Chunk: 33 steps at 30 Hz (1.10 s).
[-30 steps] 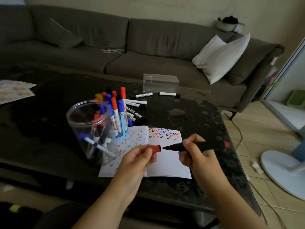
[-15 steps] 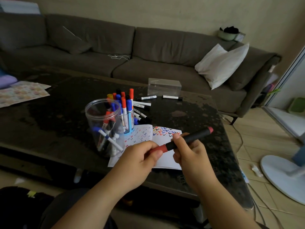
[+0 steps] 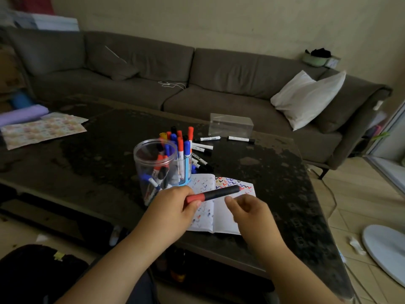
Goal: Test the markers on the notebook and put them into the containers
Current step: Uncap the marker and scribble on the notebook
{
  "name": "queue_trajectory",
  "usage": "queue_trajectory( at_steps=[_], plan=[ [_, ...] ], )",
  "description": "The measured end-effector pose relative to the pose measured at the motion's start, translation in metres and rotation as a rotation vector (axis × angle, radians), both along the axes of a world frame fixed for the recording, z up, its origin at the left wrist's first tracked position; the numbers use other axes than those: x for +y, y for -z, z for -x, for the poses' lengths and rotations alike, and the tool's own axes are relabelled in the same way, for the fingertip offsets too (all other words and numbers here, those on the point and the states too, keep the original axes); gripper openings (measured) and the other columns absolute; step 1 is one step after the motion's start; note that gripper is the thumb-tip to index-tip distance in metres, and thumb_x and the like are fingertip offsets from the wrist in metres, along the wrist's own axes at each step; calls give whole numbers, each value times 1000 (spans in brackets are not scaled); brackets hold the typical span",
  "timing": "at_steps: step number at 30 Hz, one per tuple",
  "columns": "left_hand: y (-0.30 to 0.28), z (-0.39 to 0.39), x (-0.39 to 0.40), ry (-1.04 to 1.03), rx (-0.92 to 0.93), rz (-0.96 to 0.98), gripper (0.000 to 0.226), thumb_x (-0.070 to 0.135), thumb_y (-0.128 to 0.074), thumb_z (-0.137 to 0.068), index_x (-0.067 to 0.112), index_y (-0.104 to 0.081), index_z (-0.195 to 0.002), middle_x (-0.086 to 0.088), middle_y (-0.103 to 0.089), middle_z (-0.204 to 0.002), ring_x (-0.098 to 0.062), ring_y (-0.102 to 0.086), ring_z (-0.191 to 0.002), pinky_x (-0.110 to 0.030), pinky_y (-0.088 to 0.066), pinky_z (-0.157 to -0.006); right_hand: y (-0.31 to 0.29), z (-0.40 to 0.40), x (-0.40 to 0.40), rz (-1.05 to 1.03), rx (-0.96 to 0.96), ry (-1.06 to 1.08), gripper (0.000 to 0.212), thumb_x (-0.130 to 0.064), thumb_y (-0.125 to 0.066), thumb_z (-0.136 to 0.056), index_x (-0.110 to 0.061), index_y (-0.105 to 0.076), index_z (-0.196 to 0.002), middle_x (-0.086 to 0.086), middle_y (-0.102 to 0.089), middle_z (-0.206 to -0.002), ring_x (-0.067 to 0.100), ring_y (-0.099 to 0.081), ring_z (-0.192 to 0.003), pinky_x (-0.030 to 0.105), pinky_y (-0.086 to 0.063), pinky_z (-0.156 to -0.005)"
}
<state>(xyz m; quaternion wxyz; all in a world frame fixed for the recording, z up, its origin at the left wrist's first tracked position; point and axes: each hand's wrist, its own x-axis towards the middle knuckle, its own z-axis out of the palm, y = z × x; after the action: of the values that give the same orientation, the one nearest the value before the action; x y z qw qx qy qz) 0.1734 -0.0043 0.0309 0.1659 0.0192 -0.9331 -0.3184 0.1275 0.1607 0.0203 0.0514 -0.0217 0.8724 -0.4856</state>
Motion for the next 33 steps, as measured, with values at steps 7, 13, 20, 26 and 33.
queue_trajectory(
  at_steps=[7,13,20,26,33],
  plan=[
    [3,-9,-17,63,6,124,17,37,-51,-92,22,-59,-93,10,-55,-84,-5,-51,-74,-14,-36,-61,2,3,-33,-422,505,-512,31,-28,-62,-90,-31,-61,-120,-10,-48,-101,4,-48,-90,9,-38,-80],
    [4,-12,-49,-65,139,67,22,33,-58,-89,24,-58,-109,16,-50,-93,-2,-53,-81,-10,-38,-68,-26,23,-44,-398,587,-424,16,-27,-57,-93,-20,-61,-107,-9,-48,-91,4,-49,-76,16,-44,-72],
    [1,-10,-71,-214,160,93,25,24,-56,-91,21,-56,-115,10,-53,-107,-4,-51,-93,-14,-35,-75,-88,35,-75,-22,593,-261,10,-27,-59,-91,-28,-50,-95,-20,-51,-78,-5,-52,-72,8,-37,-60],
    [5,-19,-79,-211,136,68,26,23,-57,-90,21,-56,-115,10,-55,-104,-5,-54,-93,-17,-43,-76,-75,48,-118,-162,388,-416,21,-28,-54,-95,-14,-58,-110,-5,-57,-89,10,-55,-82,21,-42,-72],
    [12,-20,-80,-180,110,69,24,24,-58,-89,20,-57,-113,10,-57,-98,-6,-56,-89,-21,-47,-75,-55,62,-133,-383,240,-483,33,-34,-48,-97,-10,-55,-118,11,-55,-110,23,-58,-96,35,-49,-86]
  ],
)
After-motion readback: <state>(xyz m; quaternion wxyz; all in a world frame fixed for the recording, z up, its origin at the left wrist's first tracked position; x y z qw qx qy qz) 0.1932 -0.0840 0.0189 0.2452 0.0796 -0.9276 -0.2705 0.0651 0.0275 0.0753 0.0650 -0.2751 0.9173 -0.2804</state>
